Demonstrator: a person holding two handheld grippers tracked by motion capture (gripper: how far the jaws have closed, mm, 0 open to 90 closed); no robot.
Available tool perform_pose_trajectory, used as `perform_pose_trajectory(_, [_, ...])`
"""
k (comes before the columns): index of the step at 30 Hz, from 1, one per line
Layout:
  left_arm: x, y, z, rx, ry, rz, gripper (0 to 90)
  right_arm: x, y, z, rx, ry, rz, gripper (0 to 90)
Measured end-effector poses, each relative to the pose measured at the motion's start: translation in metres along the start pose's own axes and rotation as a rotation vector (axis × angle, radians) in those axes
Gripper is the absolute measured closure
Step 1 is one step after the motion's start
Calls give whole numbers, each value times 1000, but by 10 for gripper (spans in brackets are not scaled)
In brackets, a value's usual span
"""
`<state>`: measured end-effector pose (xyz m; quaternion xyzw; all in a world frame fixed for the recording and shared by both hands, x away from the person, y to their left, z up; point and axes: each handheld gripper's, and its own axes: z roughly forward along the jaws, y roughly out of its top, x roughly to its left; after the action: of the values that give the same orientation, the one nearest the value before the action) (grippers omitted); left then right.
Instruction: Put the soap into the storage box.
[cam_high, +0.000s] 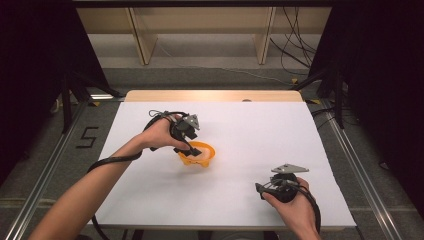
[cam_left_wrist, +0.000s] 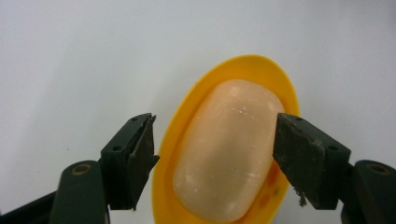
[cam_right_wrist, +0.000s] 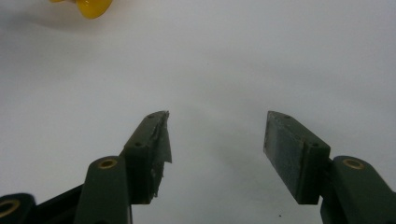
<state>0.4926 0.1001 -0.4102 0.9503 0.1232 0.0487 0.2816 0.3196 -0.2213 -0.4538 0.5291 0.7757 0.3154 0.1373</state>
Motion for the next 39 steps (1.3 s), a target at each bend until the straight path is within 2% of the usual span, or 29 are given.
perform_pose_trajectory(1, [0, 0, -1, 1, -3, 9, 289, 0, 0, 0, -1, -6, 1, 409])
perform_pose_trajectory(2, [-1, 0, -2, -4, 0, 0, 287, 0, 0, 0, 0, -16, -5, 409])
perform_pose_trajectory(5, [-4, 0, -5, -21, 6, 8, 285, 0, 0, 0, -3, 3, 3, 408])
perform_pose_trajectory(6, [-7, -1, -5, -51, 9, -23, 285, 0, 0, 0, -7, 1, 0, 409])
perform_pose_trajectory(7, [-8, -1, -7, -55, 9, -17, 285, 0, 0, 0, -7, 1, 0, 408])
perform_pose_trajectory(12, [-17, -5, -21, -73, 33, -6, 288, -1, 0, 0, -10, 7, 4, 407])
perform_pose_trajectory(17, [-25, -17, -39, -71, 75, -31, 296, -1, 0, -1, -12, -2, -7, 406])
perform_pose_trajectory(18, [-27, -21, -42, -76, 82, -44, 296, -1, 0, 0, -17, -2, -15, 405])
perform_pose_trajectory(20, [-33, -34, -50, -99, 72, -84, 301, 0, 0, -1, -6, 2, 5, 405])
perform_pose_trajectory(21, [-33, -34, -50, -99, 72, -84, 302, 0, 0, -1, -6, 2, 5, 405])
perform_pose_trajectory(22, [-36, -39, -52, -106, 76, -108, 302, 0, 0, -1, -5, 1, 5, 405])
perform_pose_trajectory(23, [-38, -43, -54, -110, 78, -113, 302, 0, 0, 0, -6, 1, 5, 405])
perform_pose_trajectory(24, [-39, -47, -58, -100, 91, -109, 301, 0, 0, 0, -5, 0, 6, 405])
perform_pose_trajectory(26, [-45, -56, -62, -119, 107, -144, 301, 0, 0, -1, -5, 1, 2, 405])
perform_pose_trajectory(27, [-45, -60, -66, -108, 114, -121, 300, 0, 0, -1, -2, 3, 7, 405])
perform_pose_trajectory(28, [-48, -65, -68, -130, 121, -164, 298, 1, 0, -1, -2, 2, 7, 405])
perform_pose_trajectory(31, [-54, -78, -73, -149, 150, -221, 288, 1, 0, 0, -3, -1, 9, 405])
perform_pose_trajectory(34, [-59, -91, -77, -157, 178, -251, 287, 0, 0, 0, -2, -5, -10, 405])
perform_pose_trajectory(35, [-62, -95, -78, -164, 178, -279, 287, 0, 0, 0, -3, -7, -11, 405])
perform_pose_trajectory(39, [-69, -112, -80, -182, 197, -330, 283, 1, 1, 0, -3, -6, -9, 404])
